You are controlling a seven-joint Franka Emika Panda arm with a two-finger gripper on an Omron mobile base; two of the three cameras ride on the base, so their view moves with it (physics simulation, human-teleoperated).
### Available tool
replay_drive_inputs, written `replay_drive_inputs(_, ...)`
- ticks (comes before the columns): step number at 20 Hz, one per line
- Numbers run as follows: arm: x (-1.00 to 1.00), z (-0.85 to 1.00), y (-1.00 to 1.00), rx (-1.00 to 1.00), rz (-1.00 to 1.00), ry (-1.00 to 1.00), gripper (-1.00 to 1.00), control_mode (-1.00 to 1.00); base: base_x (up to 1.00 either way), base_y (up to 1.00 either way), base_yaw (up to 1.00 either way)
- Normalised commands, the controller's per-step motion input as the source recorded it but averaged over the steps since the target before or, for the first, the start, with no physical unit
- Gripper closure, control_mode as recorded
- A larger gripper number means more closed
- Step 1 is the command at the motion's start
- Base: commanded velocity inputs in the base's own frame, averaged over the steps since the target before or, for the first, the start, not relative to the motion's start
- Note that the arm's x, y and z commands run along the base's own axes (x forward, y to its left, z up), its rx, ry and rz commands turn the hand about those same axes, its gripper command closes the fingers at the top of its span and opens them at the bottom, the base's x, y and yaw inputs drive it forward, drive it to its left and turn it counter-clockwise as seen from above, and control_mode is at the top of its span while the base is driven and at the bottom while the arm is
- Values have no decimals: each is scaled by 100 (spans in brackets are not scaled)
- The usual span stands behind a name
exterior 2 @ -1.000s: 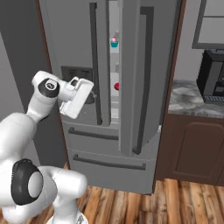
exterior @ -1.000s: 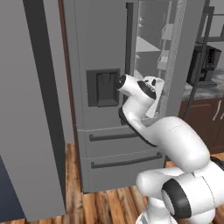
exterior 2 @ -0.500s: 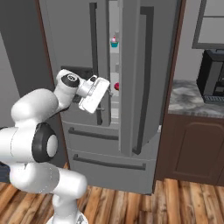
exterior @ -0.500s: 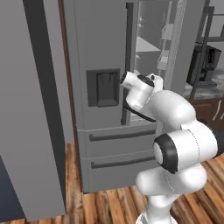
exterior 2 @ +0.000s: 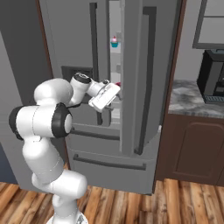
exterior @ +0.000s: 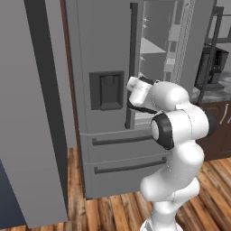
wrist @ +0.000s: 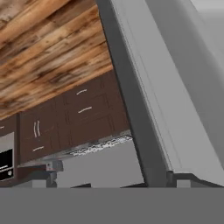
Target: Take the cupcake and donut from the fridge and place them on the empty tray on the dining counter.
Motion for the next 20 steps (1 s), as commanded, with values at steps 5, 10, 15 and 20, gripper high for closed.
replay_drive_inputs(5, -82, -34, -100, 0, -17, 23, -100, -100, 0, 0, 0)
replay_drive_inputs(10, -100, -10, -42, 1, 0, -21, -100, -100, 0, 0, 0)
replay_drive_inputs(15, -80, 25, 57, 22, -3, -92, -100, -100, 0, 0, 0)
replay_drive_inputs(20, -54, 0, 75, 36, -4, -100, -100, -100, 0, 0, 0)
